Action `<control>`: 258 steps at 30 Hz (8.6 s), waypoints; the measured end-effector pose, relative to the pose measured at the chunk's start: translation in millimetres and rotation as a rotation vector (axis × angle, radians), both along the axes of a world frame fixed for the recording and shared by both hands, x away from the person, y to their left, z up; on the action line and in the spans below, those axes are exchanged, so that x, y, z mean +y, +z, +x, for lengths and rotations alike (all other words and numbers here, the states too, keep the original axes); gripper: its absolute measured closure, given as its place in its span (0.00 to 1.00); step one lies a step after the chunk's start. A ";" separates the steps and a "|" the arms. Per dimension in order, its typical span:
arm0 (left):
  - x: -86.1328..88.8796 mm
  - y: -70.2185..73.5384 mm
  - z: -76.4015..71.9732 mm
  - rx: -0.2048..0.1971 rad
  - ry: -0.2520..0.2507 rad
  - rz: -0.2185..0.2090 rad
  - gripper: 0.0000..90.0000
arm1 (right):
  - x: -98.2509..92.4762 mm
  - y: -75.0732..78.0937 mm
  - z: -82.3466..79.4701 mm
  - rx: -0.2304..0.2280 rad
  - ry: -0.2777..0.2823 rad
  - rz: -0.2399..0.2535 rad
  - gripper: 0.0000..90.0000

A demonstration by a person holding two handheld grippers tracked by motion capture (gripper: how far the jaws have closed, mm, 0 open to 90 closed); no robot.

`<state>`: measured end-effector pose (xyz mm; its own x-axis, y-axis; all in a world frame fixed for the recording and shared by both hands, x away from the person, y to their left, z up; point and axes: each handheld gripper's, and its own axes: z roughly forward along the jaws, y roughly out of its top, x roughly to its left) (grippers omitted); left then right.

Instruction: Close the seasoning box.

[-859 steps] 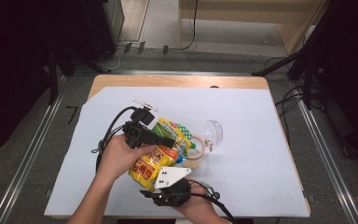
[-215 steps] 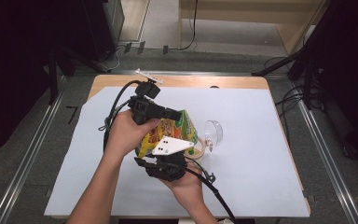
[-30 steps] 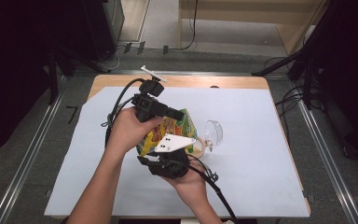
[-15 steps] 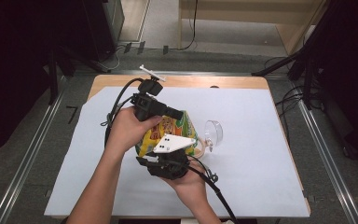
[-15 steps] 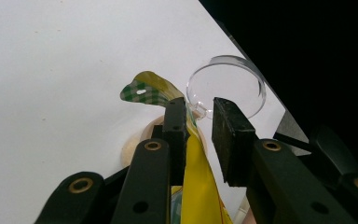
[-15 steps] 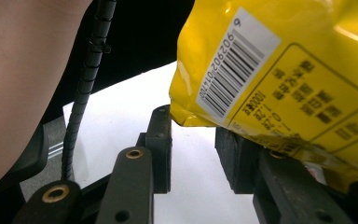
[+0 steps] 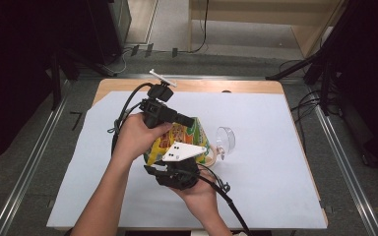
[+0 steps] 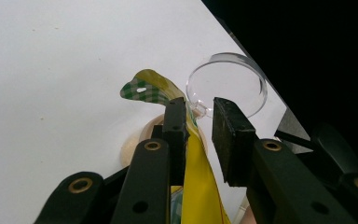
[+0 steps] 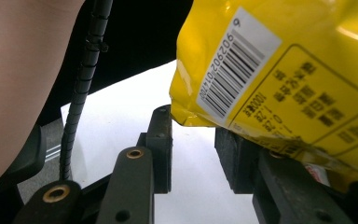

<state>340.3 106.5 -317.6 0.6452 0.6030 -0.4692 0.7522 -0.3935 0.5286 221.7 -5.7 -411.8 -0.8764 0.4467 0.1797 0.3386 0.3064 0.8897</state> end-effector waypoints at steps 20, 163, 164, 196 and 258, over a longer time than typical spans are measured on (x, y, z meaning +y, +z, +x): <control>0.9 -0.8 1.1 0.003 0.003 -0.007 0.84 | -0.4 1.6 -1.1 0.000 0.000 -0.004 0.76; 46.3 -45.7 -2.5 0.133 -0.124 -0.052 0.93 | 12.3 -60.6 7.3 -0.001 0.099 -0.138 0.60; 45.8 -46.9 -1.8 0.131 -0.128 -0.059 0.93 | 12.5 -60.6 7.0 -0.002 0.102 -0.138 0.60; 75.0 -36.6 -5.4 0.106 -0.222 -0.146 0.98 | 6.4 -60.0 6.4 -0.010 0.110 -0.055 0.53; 123.7 -77.4 31.8 -0.092 0.126 -0.197 0.99 | -80.6 -34.5 15.9 0.034 0.113 -0.009 0.53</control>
